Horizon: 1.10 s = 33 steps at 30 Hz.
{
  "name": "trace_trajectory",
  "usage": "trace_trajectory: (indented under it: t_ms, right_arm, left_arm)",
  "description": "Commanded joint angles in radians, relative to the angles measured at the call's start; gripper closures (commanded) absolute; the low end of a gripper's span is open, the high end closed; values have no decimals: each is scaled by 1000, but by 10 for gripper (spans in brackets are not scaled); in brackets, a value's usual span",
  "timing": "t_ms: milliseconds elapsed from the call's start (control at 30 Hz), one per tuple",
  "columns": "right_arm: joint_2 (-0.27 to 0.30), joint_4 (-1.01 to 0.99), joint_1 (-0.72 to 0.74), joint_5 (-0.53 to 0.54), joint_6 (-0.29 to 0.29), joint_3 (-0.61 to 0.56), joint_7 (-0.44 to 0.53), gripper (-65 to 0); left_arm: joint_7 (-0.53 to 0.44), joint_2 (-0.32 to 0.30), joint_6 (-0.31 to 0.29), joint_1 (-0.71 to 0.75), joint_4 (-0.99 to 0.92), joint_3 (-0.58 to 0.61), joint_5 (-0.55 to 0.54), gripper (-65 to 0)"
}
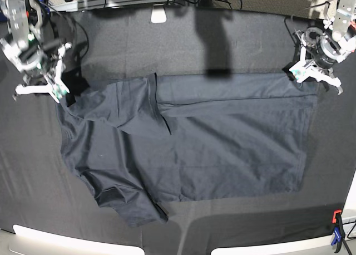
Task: Layout the t-shirt on the table in an organized manner, then fold the t-shirt properly
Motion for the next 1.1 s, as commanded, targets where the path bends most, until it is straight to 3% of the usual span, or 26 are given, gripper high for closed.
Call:
trace_trajectory:
  t_ms: [0,67,200,433,567,633,767,967,1067]
  right_arm:
    - [17,-5,22,-8,-6,-8,14,-171]
    - [18,-46,59,-9,23,-47,8,-177]
    - [17,-133,143,-27,27,-124,-54,-249]
    - [17,-209,217,-27,27,-164,-83,-245]
    - [17,-209,217,-27,0,-164,-74,-75]
    - [18,-208,217,-27,-27,-164,-74,0]
    - [28,-190,199,-27,-33,-157,-79,0]
    - [140,-112,68,18,-34,-130,-78,0]
    - [169,-69,-9,64,-33,-66,-79,0]
  left_arm:
    - [-13,-17,16,-8,12,-9,2,0]
    - [-12,-17,16,-7,12,-9,2,0]
    - [-12,-16,19,-7,12,-9,2,0]
    - [-12,-17,19,-7,12,-9,2,0]
    - [-20,-16,20,-7,12,-9,-2,0]
    - [-20,-17,59,-7,12,-9,-47,0]
    - [-15,-18,90,3,15,-11,-116,0]
    - [-15,-69,91,121,88,-13,-143,0]
    - [13,-104,90,189,137,-24,-167,0]
